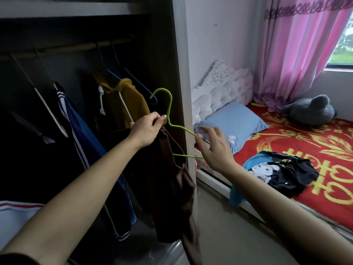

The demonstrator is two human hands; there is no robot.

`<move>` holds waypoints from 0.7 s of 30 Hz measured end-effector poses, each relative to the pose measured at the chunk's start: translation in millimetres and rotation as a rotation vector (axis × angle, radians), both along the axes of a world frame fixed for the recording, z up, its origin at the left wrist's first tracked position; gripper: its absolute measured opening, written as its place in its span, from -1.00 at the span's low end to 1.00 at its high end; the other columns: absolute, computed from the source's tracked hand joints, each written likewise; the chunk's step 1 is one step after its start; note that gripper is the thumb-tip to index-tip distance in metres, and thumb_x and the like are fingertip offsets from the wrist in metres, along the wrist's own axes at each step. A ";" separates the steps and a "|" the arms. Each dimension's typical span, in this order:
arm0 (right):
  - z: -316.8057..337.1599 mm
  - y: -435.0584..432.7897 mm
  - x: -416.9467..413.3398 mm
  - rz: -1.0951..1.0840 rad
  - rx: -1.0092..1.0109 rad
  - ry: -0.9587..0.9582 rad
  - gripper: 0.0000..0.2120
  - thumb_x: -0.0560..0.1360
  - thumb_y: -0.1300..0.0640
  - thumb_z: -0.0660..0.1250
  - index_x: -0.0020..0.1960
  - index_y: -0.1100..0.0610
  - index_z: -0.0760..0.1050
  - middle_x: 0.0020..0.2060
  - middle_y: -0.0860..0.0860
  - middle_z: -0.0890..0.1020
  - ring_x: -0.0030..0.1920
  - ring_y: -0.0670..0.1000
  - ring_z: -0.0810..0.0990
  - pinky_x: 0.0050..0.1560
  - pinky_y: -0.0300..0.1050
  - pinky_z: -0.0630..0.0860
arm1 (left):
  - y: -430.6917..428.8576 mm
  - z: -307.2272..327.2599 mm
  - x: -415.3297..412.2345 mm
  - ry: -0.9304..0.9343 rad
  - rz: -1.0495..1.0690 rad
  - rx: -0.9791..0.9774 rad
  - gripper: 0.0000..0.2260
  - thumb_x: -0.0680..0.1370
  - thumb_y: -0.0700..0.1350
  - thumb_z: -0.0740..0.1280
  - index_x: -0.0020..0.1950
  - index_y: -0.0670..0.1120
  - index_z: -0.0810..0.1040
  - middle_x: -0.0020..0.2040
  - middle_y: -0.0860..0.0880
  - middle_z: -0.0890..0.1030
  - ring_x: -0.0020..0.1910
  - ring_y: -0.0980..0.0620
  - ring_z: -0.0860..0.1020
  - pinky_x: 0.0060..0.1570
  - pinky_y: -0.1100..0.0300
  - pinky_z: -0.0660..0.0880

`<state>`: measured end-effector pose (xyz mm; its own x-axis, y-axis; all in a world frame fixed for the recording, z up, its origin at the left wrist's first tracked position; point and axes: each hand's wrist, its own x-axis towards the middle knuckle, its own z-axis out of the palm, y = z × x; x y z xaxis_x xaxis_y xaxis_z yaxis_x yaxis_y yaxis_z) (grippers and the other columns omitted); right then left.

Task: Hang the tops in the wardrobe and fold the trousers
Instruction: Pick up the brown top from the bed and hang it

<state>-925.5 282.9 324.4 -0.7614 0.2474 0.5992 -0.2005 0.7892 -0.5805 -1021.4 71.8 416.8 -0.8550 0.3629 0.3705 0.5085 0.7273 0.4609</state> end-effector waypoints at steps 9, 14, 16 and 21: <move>-28.6 -27.3 -1.5 0.398 0.496 -0.129 -0.49 0.57 -0.12 0.25 0.48 0.00 0.32 0.27 0.00 0.53 -0.03 0.02 0.63 -0.08 0.00 0.58 | 7.8 7.1 -3.1 -0.023 0.031 0.038 -0.63 0.65 0.23 0.01 -0.06 0.07 0.50 -0.12 0.09 0.60 0.03 0.01 0.51 0.32 -0.22 0.12; -43.6 -26.1 -11.4 0.401 0.402 -0.202 -0.54 0.55 -0.08 0.27 0.40 -0.01 0.32 -0.04 -0.03 0.63 -0.11 0.02 0.63 -0.10 0.05 0.56 | 2.9 12.4 -3.4 -0.087 0.068 0.126 -0.61 0.65 0.19 -0.02 0.09 0.09 0.55 0.18 0.03 0.58 0.32 -0.07 0.40 0.40 -0.23 -0.02; -47.9 -21.9 -14.6 0.343 0.317 -0.081 -0.68 0.56 -0.09 0.27 0.26 -0.01 0.38 0.02 -0.05 0.50 -0.17 0.00 0.58 -0.24 0.04 0.55 | -1.1 12.6 -2.8 -0.084 0.073 0.124 -0.54 0.60 0.33 -0.05 -0.09 0.12 0.53 0.01 0.08 0.60 0.22 -0.03 0.46 0.40 -0.28 0.02; -43.8 -34.9 -28.1 0.243 0.266 -0.080 -0.44 0.55 -0.27 0.20 0.47 -0.09 0.24 0.11 -0.11 0.41 -0.15 -0.12 0.56 -0.33 -0.15 0.53 | 2.2 7.8 0.5 -0.015 0.182 0.156 -0.38 0.35 0.59 0.08 -0.31 0.03 0.45 -0.29 0.10 0.58 -0.08 0.07 0.54 0.34 -0.23 0.15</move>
